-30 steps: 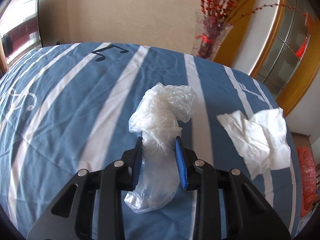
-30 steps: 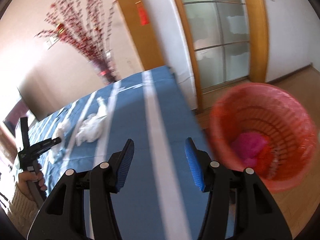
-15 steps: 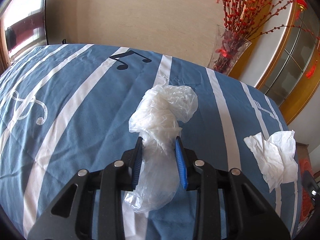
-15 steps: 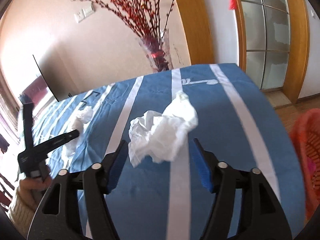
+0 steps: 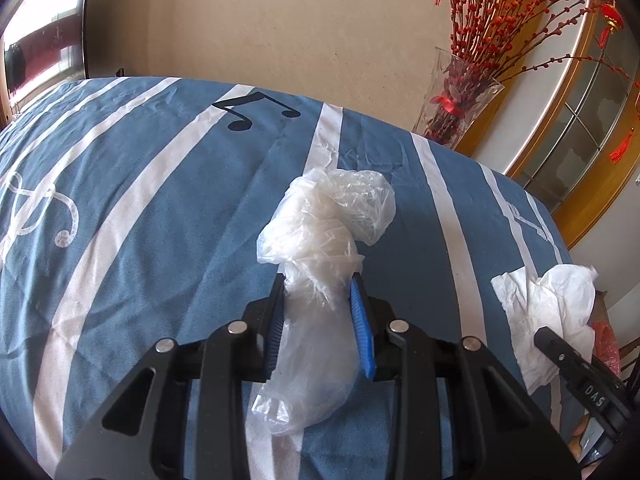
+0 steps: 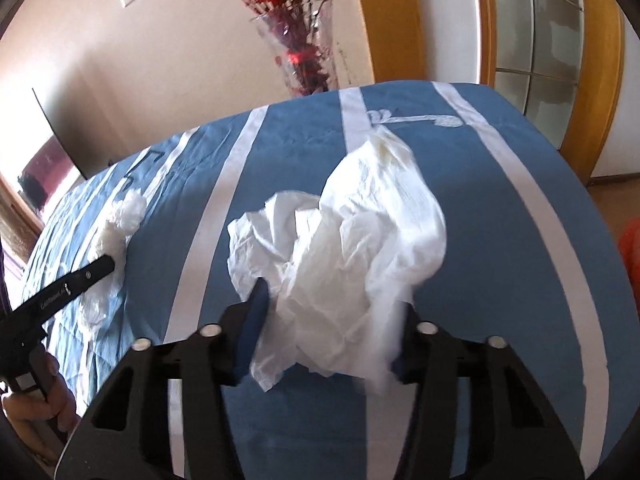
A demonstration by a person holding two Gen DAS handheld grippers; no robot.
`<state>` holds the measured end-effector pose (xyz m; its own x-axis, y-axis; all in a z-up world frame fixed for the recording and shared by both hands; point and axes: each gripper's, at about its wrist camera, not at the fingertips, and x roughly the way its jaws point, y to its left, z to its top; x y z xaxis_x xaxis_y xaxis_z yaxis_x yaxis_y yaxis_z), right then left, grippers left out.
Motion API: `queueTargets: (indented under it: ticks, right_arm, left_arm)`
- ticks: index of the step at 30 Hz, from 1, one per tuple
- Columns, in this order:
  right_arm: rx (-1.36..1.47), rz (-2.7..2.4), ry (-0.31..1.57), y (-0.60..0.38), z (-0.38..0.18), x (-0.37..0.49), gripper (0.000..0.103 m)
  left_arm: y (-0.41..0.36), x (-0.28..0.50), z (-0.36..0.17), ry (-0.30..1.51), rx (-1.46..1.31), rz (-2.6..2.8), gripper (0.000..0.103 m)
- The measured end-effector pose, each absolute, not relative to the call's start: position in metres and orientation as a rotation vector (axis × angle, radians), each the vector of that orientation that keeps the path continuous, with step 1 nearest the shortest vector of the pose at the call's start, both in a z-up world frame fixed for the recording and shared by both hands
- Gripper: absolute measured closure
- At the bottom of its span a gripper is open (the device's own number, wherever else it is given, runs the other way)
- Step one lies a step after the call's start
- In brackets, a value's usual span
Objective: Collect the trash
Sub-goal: 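Grasp the white tissue with the right tool while the left tool holds the plastic bag, then carry the plastic bag and tissue over the red basket and open both tools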
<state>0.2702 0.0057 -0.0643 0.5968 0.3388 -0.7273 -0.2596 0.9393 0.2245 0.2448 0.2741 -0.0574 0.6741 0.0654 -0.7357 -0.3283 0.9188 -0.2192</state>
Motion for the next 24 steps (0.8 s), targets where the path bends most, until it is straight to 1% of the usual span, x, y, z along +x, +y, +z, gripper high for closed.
queueTargets:
  ticks: [1,2,3,4,7,14,24]
  right_arm:
    - [0.085,0.353,0.864,0.009,-0.064,0.27,0.072]
    - [0.073,0.355,0.861,0.01,-0.064,0.268,0.077]
    - [0.07,0.358,0.856,0.009,-0.063,0.266,0.085]
    - [0.071,0.362,0.853,0.008,-0.063,0.264,0.089]
    - [0.097,0.369,0.851,-0.003,-0.058,0.256,0.091]
    - [0.132,0.344,0.819,-0.039,-0.043,0.236,0.091]
    - [0.182,0.3,0.768,-0.089,-0.024,0.207,0.091]
  left_arm:
    - [0.274,0.245,-0.057,0.805,-0.348,0.226,0.071]
    - [0.273,0.245,-0.057,0.805,-0.346,0.226,0.071]
    - [0.271,0.245,-0.057,0.806,-0.343,0.224,0.071]
    - [0.271,0.245,-0.056,0.807,-0.342,0.222,0.071]
    - [0.265,0.242,-0.054,0.807,-0.334,0.212,0.071]
    - [0.241,0.235,-0.042,0.794,-0.316,0.173,0.071]
    - [0.181,0.219,-0.014,0.767,-0.262,0.086,0.071]
